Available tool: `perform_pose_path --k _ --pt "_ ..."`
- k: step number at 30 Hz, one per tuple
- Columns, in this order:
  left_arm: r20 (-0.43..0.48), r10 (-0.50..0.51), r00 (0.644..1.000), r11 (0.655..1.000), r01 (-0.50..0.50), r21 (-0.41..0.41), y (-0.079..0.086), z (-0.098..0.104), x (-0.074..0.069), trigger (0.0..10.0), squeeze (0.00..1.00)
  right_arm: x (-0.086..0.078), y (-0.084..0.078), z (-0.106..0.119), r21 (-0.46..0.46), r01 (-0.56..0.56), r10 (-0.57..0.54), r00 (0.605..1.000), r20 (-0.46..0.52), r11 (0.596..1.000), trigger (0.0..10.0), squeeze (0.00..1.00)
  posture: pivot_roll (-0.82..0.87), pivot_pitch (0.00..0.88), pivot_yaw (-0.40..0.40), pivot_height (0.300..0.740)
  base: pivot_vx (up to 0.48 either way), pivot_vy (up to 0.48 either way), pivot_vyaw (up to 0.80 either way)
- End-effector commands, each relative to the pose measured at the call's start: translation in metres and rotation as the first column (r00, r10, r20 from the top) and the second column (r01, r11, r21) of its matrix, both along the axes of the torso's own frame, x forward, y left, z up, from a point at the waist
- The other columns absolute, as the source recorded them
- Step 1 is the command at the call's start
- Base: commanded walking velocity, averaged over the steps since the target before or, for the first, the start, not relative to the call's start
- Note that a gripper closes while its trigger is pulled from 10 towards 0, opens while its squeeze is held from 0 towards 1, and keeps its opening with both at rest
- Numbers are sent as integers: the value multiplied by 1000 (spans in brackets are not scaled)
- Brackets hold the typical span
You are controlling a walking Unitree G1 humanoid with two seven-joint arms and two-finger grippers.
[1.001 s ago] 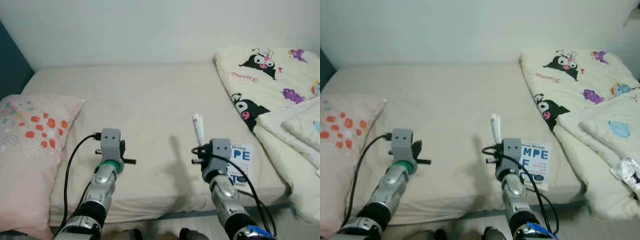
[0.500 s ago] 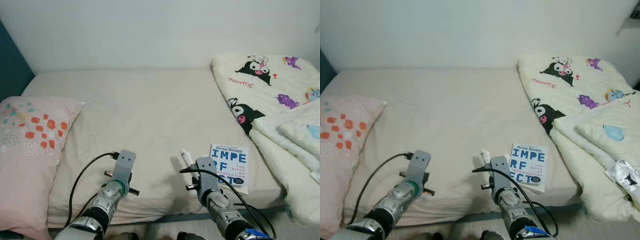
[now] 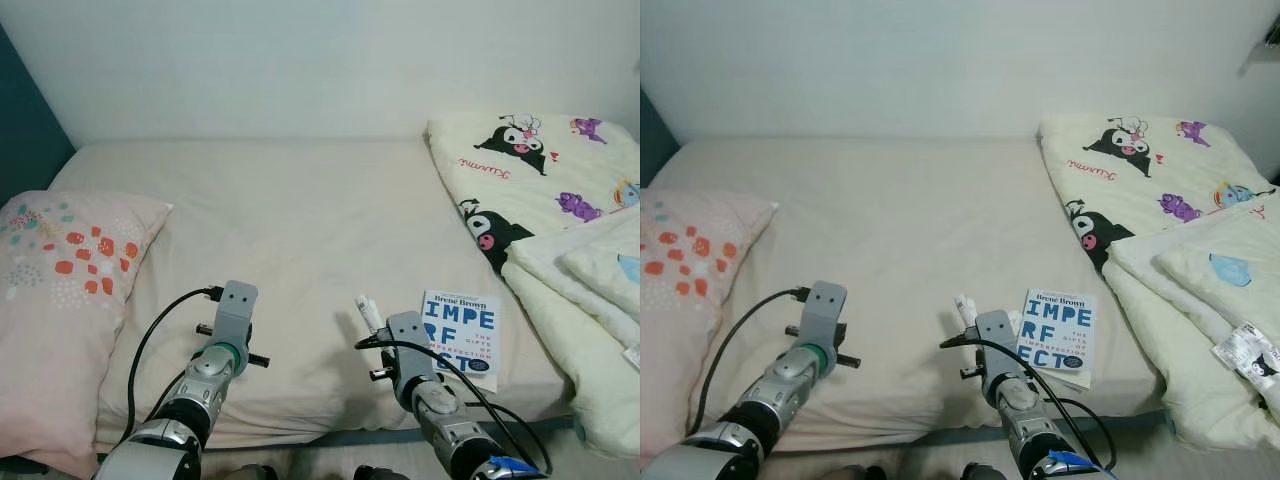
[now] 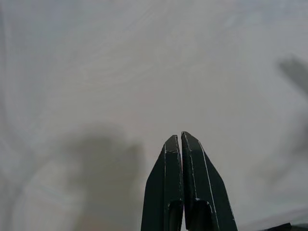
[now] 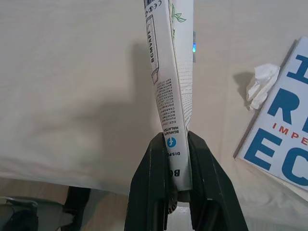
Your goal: Clean up the room
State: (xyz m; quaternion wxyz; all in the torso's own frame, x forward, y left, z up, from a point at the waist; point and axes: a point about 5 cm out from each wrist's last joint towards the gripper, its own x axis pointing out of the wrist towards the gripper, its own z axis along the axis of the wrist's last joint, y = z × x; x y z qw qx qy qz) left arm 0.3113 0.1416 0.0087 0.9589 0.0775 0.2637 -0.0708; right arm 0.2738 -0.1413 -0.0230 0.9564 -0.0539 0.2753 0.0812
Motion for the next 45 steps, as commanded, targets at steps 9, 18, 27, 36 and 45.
perform_pose_path --k 9,18,27,36,45 --pt "91 -83 992 997 81 17 -10 20 15 10000 0 -6 -8 -3 1 39 -39 999 25 999 10000 0 62 0 60 740 0 0 0" --pt "53 -20 998 998 23 -65 -4 15 12 10000 0 -4 -7 -1 6 35 -35 999 34 999 10000 0 74 0 60 740 0 0 0" --pt "1 66 998 995 -65 -80 5 -4 -5 10000 0 -1 -9 3 18 48 -49 997 58 999 10000 0 79 0 43 740 0 0 0" --pt "-77 167 983 980 -174 -96 21 -22 -23 10000 0 2 -4 4 27 56 -57 996 61 998 10000 0 73 0 46 740 0 0 0" --pt "-163 151 975 981 -168 -96 14 -43 -47 10000 0 7 1 9 43 63 -67 994 89 997 10000 0 81 0 40 740 0 0 0"
